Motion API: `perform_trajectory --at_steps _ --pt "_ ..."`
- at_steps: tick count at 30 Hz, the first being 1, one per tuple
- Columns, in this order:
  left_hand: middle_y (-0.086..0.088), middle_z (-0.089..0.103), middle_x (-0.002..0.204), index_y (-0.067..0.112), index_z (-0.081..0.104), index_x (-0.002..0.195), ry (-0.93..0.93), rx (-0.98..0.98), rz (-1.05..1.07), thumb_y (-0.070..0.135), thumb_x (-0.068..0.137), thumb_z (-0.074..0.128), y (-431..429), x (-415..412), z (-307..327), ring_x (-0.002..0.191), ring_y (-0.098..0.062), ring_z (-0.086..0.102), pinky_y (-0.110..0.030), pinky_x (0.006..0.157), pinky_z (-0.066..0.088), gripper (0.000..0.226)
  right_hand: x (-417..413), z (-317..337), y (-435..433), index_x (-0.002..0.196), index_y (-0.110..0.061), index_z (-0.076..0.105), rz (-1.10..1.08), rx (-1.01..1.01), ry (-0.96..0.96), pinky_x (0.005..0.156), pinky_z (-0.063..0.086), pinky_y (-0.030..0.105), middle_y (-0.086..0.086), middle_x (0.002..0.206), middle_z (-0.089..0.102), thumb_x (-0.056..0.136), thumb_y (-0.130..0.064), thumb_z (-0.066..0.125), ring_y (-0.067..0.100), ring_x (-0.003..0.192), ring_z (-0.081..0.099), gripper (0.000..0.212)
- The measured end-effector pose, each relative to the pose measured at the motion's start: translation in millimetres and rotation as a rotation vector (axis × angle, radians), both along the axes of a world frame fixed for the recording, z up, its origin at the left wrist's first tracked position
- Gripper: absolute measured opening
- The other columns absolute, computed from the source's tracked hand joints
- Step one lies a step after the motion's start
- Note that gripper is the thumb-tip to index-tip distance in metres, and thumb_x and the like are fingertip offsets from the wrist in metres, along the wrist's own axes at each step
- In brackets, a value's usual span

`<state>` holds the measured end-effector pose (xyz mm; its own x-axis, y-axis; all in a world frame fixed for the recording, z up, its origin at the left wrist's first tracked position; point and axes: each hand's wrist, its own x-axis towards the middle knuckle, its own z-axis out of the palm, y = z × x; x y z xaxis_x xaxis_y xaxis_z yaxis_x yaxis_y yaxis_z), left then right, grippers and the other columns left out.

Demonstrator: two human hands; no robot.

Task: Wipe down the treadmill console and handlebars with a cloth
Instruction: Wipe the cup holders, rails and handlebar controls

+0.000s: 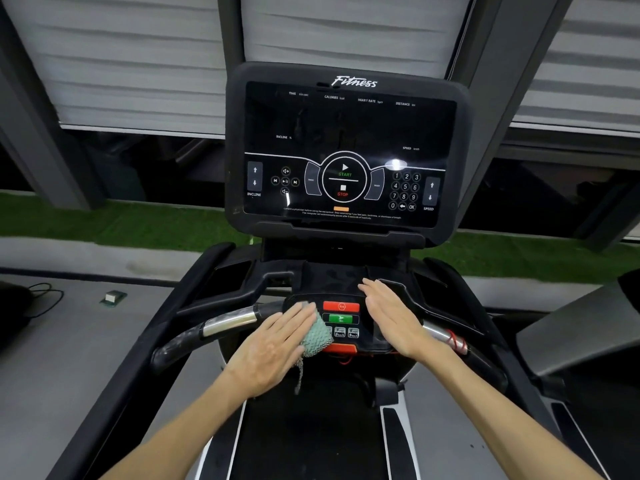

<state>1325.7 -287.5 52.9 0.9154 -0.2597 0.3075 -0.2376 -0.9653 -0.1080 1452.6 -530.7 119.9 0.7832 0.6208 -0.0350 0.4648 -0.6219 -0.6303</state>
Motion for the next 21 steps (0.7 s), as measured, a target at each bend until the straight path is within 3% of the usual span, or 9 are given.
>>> perform_trajectory --at_steps 2,6,10,12,15,17,21 --pt "-0.004 0.009 0.165 0.012 0.014 0.156 0.002 0.015 -0.01 0.036 0.104 0.026 1 3 4 0.151 -0.018 0.013 -0.038 0.118 0.017 0.059 -2 3 4 0.151 -0.018 0.027 0.012 -0.035 -0.063 0.106 -0.006 0.002 -0.008 0.159 0.016 0.106 -0.037 0.023 -0.007 0.139 -0.001 0.05" --pt "-0.003 0.006 0.165 0.013 0.011 0.157 0.003 -0.032 0.054 0.038 0.105 0.022 -13 30 27 0.151 -0.019 0.009 -0.037 0.121 0.019 0.059 -12 0 14 0.154 -0.016 0.016 -0.064 -0.208 -0.278 0.121 0.001 0.037 0.005 0.162 0.006 0.105 -0.04 0.02 0.018 0.148 -0.007 0.054" --pt "-0.002 0.011 0.163 0.013 0.013 0.156 0.031 -0.133 0.093 0.039 0.103 0.022 -24 44 36 0.15 -0.018 0.012 -0.04 0.118 0.03 0.06 -45 -6 30 0.152 -0.007 0.015 0.021 -0.216 -0.579 0.12 0.01 0.041 0.01 0.16 0.005 0.101 -0.037 0.014 0.022 0.148 0.001 0.06" --pt "-0.002 0.005 0.164 0.014 0.007 0.156 0.043 -0.206 0.084 0.044 0.102 0.023 -19 38 35 0.151 -0.016 0.006 -0.041 0.12 0.024 0.064 -60 -10 42 0.151 -0.004 0.018 0.092 -0.251 -0.642 0.12 0.017 0.043 0.012 0.159 0.011 0.101 -0.035 0.017 0.024 0.148 0.009 0.059" --pt "0.001 -0.01 0.164 0.016 -0.005 0.156 0.054 -0.296 0.162 0.058 0.1 0.017 5 20 27 0.15 -0.011 -0.01 -0.033 0.123 0.002 0.073 -71 -22 66 0.146 -0.003 0.034 0.095 -0.288 -0.687 0.115 0.027 0.045 0.016 0.154 0.03 0.1 -0.037 0.026 0.028 0.144 0.026 0.059" --pt "0.002 -0.012 0.163 0.016 -0.007 0.155 0.083 -0.282 0.216 0.064 0.096 -0.001 26 8 20 0.15 -0.011 -0.01 -0.032 0.123 0.002 0.076 -77 -28 88 0.144 -0.002 0.039 0.015 -0.309 -0.659 0.111 0.034 0.049 0.02 0.151 0.034 0.098 -0.043 0.026 0.032 0.142 0.03 0.063" --pt "-0.001 -0.007 0.161 0.016 -0.007 0.152 0.152 -0.293 0.303 0.066 0.081 -0.029 53 -3 1 0.151 -0.016 -0.002 -0.028 0.119 -0.001 0.09 -90 -31 130 0.145 0.001 0.035 -0.212 -0.271 -0.509 0.11 0.032 0.054 0.026 0.152 0.029 0.097 -0.045 0.024 0.039 0.141 0.028 0.068"
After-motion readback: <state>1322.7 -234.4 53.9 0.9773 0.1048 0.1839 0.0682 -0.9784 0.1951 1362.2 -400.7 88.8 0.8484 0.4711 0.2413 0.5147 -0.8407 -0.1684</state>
